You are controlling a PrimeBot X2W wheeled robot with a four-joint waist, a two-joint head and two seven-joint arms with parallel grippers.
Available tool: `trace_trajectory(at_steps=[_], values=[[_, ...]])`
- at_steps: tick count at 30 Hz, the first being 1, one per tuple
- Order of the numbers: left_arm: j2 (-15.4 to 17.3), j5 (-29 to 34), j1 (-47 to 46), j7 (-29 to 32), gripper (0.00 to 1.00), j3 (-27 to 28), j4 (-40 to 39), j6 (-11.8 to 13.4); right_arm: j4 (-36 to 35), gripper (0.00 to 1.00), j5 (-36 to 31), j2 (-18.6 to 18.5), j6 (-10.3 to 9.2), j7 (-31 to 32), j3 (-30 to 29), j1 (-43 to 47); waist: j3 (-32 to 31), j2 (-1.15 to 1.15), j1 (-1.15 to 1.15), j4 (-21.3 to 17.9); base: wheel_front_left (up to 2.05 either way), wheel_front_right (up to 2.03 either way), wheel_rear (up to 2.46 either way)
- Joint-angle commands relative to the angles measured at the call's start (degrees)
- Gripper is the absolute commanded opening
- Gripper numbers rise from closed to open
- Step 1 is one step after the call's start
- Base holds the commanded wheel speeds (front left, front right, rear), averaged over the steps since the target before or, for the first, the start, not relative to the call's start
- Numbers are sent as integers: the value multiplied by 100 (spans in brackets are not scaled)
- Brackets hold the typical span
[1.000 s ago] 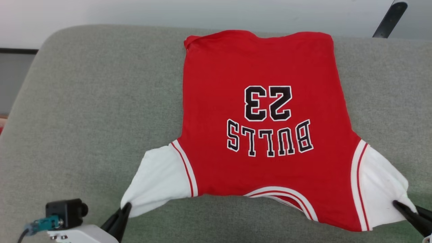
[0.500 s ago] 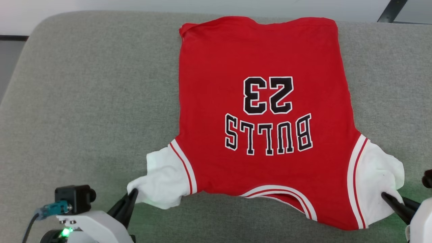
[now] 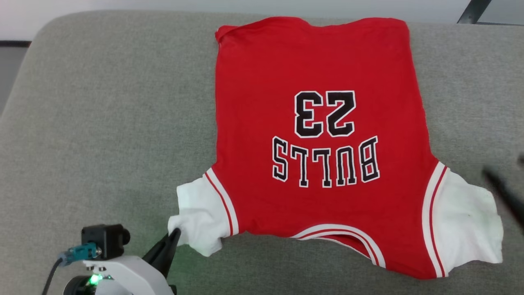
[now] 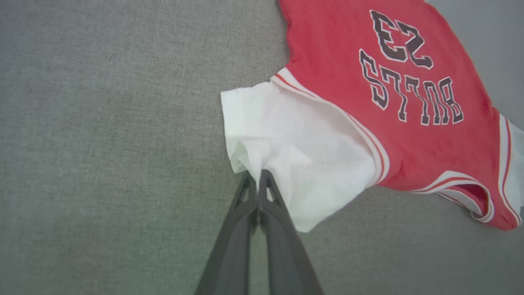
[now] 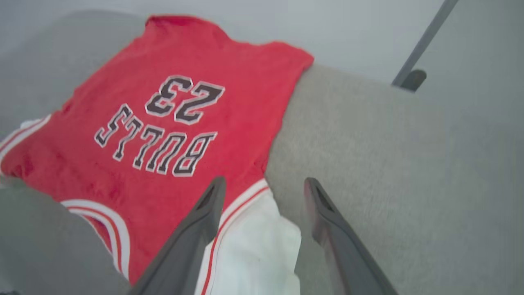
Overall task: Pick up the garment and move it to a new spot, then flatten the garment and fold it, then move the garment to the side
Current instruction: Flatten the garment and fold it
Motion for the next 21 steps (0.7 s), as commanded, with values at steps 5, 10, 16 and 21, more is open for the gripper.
trace_trajectory(at_steps=[5,10,16,21], values=[[-142,146,-259,-76,0,-91,21,-149,73,100,-442,39,-6,-701,23,-1385,238,0,0,195,0,0,0],[-376,320,-668,-25,0,-328,138,-374,1193,100,-706,-55,-6,-916,408,-2854,515,0,0,614,0,0,0],[-829,507,-1206,-37,0,-667,413,-692,2801,100,-774,-387,-6,-745,1001,-4307,868,0,0,1196,0,0,0],[-1201,602,-1551,-63,0,-915,704,-974,4129,100,-672,-659,-6,-310,1548,-5274,1109,0,0,1631,0,0,0]])
